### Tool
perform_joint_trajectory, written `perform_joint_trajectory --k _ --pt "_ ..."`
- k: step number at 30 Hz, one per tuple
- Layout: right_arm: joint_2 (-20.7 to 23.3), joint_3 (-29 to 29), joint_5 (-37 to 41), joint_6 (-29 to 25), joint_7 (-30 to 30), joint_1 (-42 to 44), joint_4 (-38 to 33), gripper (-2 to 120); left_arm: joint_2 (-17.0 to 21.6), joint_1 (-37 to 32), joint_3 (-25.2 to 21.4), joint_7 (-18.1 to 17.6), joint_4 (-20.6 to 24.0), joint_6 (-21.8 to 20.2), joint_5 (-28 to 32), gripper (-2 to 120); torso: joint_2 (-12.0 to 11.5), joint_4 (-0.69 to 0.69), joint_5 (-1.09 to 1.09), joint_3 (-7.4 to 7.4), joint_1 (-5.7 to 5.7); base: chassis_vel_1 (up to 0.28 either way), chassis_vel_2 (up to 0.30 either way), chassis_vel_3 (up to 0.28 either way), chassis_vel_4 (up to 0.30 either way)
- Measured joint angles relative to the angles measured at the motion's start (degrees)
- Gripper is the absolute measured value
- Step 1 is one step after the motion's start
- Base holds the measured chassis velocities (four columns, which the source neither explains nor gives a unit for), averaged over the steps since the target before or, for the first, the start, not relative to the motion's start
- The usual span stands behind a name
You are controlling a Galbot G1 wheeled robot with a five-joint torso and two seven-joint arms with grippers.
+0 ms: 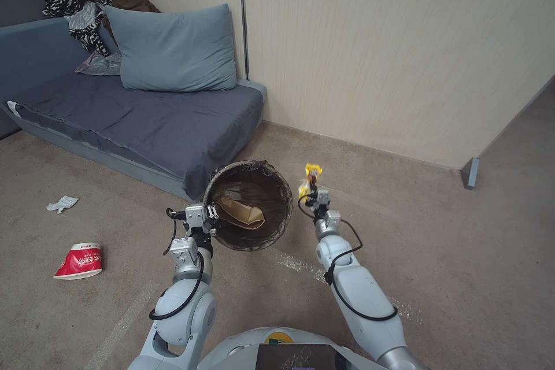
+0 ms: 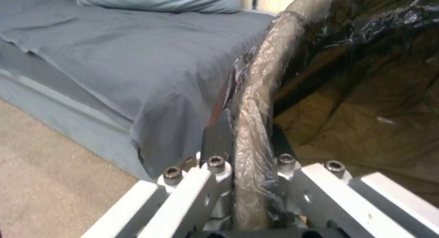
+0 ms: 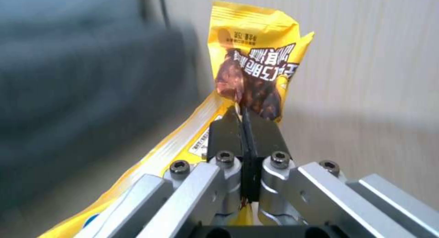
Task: Pick up the trash bin, then pick up the garbage from the floor and place it into the trash bin.
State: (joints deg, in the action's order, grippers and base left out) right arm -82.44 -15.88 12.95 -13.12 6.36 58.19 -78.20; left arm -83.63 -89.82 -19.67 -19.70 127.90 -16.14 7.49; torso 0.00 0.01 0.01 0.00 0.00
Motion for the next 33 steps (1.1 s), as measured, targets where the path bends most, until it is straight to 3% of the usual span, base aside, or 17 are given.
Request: perform_joint_trajectory --k 2,5,11,14,19,24,33 --pt "0.48 -0.16 -0.52 -0.90 -0.62 0.81 -3.78 0 0.02 -0.02 0.04 -0.03 -0.09 -0.08 0.06 3 0.00 -0.02 0.00 0.00 0.00 0.000 0.000 0.000 0.000" --pt "1.66 -0.23 -0.97 -3.06 -3.23 2.72 -14.87 0 0.11 -0.08 0.34 -0.35 -0.40 -0.51 0.95 3 0.00 -0.01 0.00 0.00 0.00 0.000 0.000 0.000 0.000" --pt "2.43 0.11 0.80 -4.40 -5.91 3.74 -21.63 0 0.23 -0.09 0.49 -0.51 -0.66 -0.84 1.41 3 0.00 -0.01 -0.01 0.00 0.00 0.000 0.000 0.000 0.000" --pt "3.88 1.21 4.16 -8.23 -15.41 6.17 -30.81 0 0.31 -0.05 0.55 -0.60 -0.93 -0.99 1.58 3 0.00 -0.01 -0.01 0.00 0.00 0.000 0.000 0.000 0.000" --pt "5.07 3.62 5.83 -9.03 -21.46 10.30 -38.09 0 0.30 0.01 0.68 -0.61 -1.09 -1.04 1.62 3 0.00 -0.02 -0.01 0.00 0.00 0.000 0.000 0.000 0.000" --pt "5.33 6.82 3.83 -9.29 -22.37 13.44 -38.11 0 0.28 0.00 1.09 -0.60 -1.10 -1.13 1.62 3 0.00 -0.02 -0.01 0.00 0.00 0.000 0.000 0.000 0.000" --pt "4.45 10.91 0.38 -10.75 -22.44 15.57 -31.14 0 0.26 -0.02 1.33 -0.61 -0.71 -1.39 1.56 3 0.00 -0.01 -0.01 0.00 0.00 0.000 0.000 0.000 0.000"
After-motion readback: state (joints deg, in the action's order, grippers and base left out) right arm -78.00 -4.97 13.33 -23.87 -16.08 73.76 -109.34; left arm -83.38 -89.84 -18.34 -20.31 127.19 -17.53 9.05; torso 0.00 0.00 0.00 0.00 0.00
